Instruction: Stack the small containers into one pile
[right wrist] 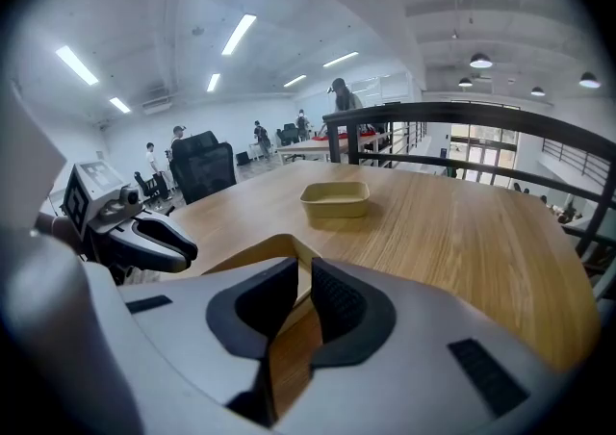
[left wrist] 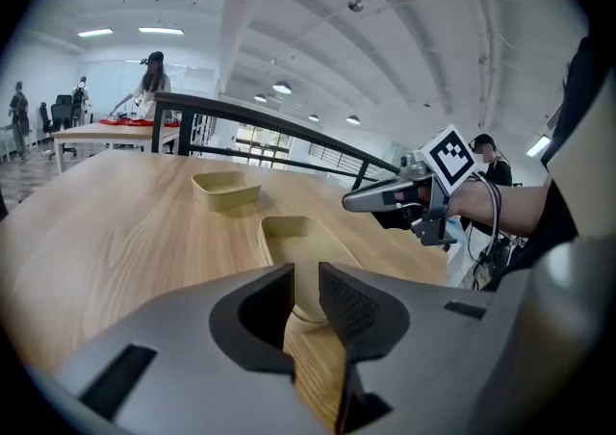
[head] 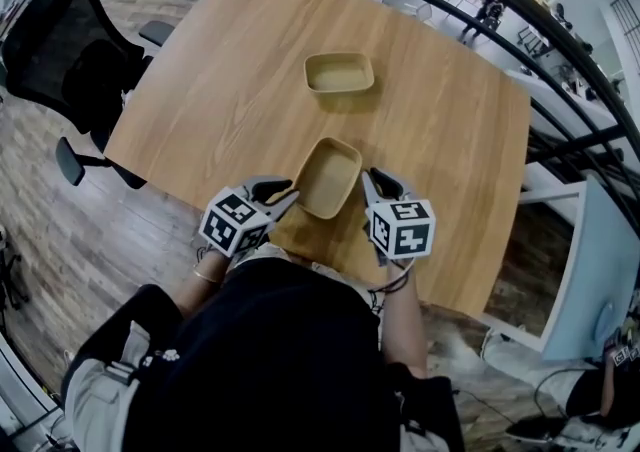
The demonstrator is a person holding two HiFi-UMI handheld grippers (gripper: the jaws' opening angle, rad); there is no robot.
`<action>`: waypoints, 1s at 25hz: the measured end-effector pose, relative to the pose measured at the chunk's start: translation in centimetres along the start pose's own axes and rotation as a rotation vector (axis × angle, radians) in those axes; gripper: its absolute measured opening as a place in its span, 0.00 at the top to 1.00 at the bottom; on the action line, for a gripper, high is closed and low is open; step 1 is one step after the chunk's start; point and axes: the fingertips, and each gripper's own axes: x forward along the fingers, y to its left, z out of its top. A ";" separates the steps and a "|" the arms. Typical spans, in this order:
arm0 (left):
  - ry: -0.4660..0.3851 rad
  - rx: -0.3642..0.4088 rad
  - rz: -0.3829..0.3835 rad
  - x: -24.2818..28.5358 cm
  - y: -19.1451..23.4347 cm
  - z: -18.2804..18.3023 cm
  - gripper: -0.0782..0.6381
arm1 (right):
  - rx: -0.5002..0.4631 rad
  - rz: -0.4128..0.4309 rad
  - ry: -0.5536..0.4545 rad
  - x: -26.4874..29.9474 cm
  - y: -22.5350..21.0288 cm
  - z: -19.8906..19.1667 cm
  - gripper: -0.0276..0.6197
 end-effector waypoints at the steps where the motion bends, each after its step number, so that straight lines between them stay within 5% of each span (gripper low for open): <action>1: -0.003 0.000 0.006 0.1 -0.1 0.1 0.77 | 0.006 0.001 -0.009 -0.3 -0.2 0.0 0.88; 25: -0.042 -0.069 0.237 1.9 -4.4 1.2 0.81 | 0.035 0.138 -0.102 -5.9 -6.4 -1.4 0.89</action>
